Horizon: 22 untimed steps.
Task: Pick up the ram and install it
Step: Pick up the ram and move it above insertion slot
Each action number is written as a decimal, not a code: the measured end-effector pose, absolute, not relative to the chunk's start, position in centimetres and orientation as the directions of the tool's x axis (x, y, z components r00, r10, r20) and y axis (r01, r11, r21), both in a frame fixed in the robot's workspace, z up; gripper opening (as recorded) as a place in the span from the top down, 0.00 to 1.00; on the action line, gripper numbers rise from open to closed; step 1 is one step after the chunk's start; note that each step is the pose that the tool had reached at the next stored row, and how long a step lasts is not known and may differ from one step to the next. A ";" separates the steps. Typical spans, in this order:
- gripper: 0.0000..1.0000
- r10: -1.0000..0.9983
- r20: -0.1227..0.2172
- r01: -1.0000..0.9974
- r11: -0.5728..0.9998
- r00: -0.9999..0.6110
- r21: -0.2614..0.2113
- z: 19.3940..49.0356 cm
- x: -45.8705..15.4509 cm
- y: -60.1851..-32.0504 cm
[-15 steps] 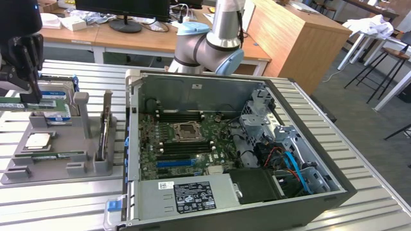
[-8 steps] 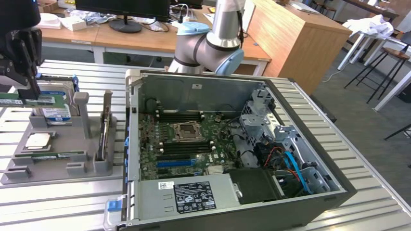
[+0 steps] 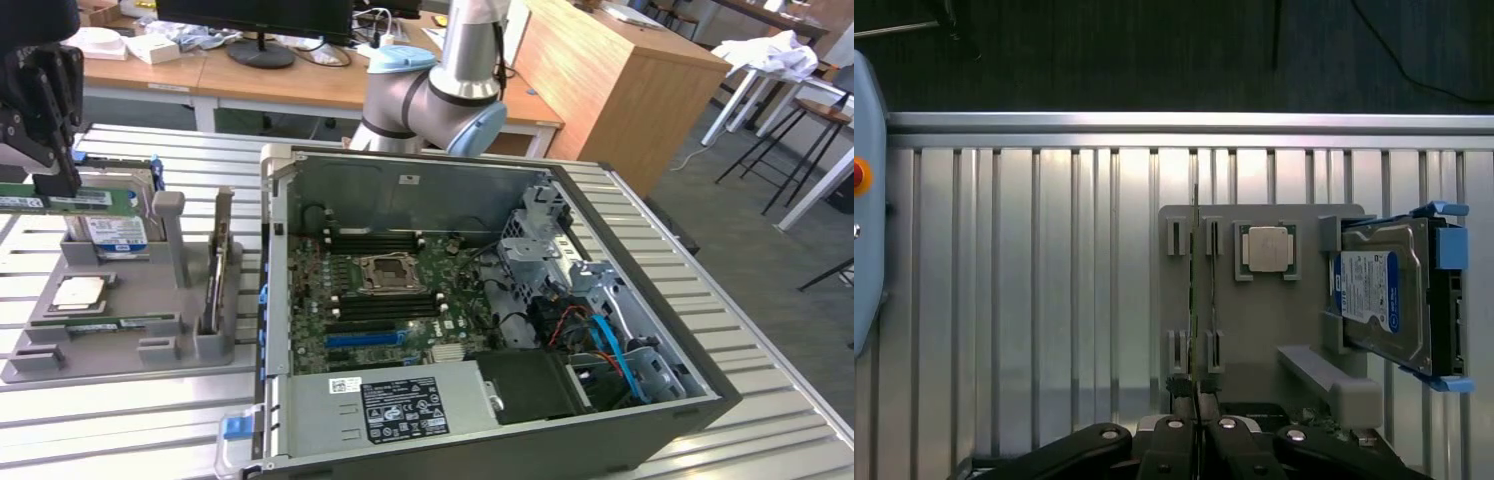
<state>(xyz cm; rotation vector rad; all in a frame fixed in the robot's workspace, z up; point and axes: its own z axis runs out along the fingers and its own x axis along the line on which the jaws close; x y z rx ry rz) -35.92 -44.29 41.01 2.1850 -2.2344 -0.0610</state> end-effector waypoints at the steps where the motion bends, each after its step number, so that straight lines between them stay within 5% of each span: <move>1: 0.89 -1.000 -0.016 -0.999 0.022 -0.023 0.039 41.0 -35.9 -44.3; 22: 0.89 -1.000 -0.016 -0.999 0.022 -0.023 0.039 41.0 -33.2 -44.3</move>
